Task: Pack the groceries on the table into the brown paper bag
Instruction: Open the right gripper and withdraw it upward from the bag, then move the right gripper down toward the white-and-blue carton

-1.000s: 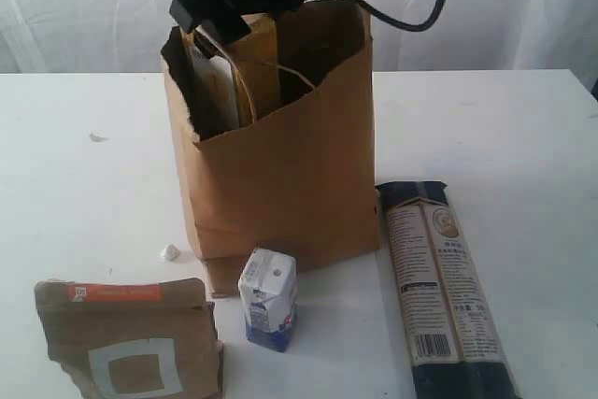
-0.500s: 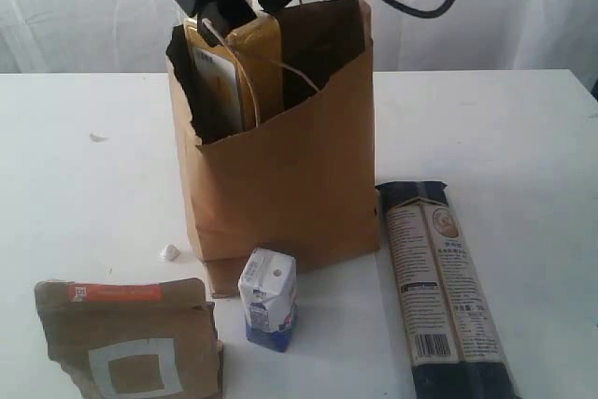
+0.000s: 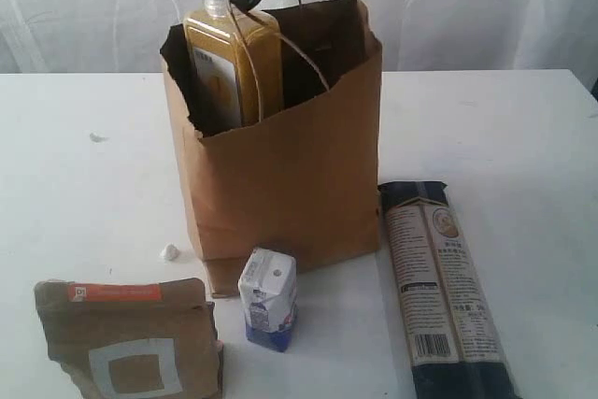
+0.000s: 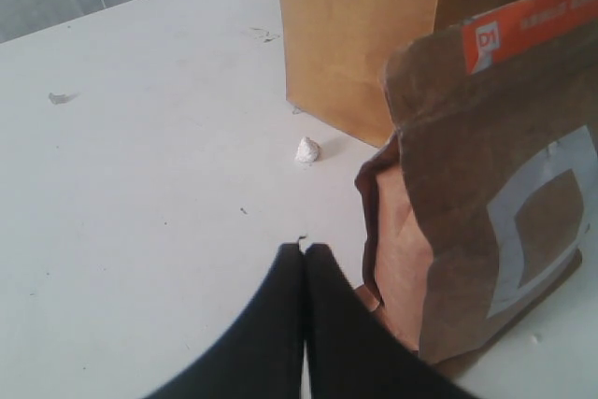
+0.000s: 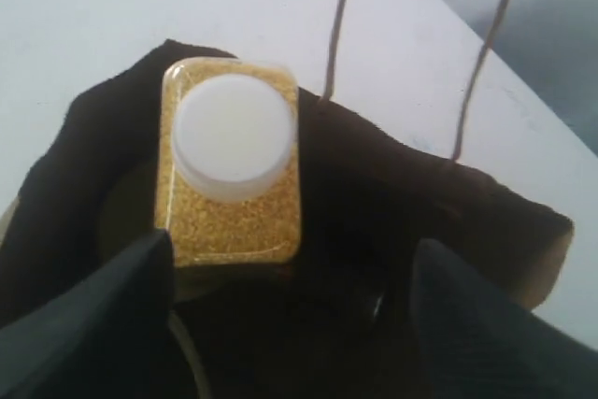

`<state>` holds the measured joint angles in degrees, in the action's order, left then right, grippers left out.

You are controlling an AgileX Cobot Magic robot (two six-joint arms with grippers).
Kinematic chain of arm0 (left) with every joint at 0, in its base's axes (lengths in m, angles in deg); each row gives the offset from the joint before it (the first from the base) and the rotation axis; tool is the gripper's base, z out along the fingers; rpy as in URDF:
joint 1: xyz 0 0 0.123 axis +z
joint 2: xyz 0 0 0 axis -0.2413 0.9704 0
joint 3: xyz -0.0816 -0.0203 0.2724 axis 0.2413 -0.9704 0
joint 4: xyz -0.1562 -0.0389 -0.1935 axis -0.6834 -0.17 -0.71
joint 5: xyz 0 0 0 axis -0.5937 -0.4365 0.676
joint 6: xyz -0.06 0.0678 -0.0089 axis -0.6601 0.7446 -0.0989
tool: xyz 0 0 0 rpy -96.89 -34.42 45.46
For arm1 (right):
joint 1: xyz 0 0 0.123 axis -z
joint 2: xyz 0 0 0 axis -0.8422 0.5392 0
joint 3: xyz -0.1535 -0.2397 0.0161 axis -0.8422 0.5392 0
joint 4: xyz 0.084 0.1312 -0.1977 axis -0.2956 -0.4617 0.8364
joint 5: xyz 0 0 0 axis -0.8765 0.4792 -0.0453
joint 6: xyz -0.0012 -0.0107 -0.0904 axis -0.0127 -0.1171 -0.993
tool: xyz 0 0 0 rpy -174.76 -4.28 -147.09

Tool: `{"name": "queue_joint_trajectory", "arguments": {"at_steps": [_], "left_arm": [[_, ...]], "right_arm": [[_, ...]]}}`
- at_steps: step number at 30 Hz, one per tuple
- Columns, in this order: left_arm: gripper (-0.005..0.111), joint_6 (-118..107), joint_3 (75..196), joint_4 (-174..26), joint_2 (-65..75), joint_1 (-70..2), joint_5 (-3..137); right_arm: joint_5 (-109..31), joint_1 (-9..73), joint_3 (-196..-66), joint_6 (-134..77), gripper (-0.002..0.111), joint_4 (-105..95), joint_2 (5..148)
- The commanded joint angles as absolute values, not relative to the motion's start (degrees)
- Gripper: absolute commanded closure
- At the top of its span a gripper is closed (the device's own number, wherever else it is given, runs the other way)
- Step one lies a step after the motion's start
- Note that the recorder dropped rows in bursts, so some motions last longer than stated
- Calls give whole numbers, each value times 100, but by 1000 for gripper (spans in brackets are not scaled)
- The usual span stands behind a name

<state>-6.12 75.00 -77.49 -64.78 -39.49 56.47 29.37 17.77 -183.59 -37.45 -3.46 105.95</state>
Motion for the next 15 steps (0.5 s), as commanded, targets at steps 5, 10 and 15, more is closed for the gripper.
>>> {"name": "queue_joint_trajectory", "arguments": {"at_steps": [5,10,15], "left_arm": [[107,-635,7470,-7830,-6506,-3976,5661],[107,-635,7470,-7830,-6506,-3976,5661],[107,-635,7470,-7830,-6506,-3976,5661]], "right_arm": [[3056,1796,-18387,-3270,42,632,9963],[3056,1796,-18387,-2887,42,1269,9657],[3056,1796,-18387,-2770,42,1170,9266]]}}
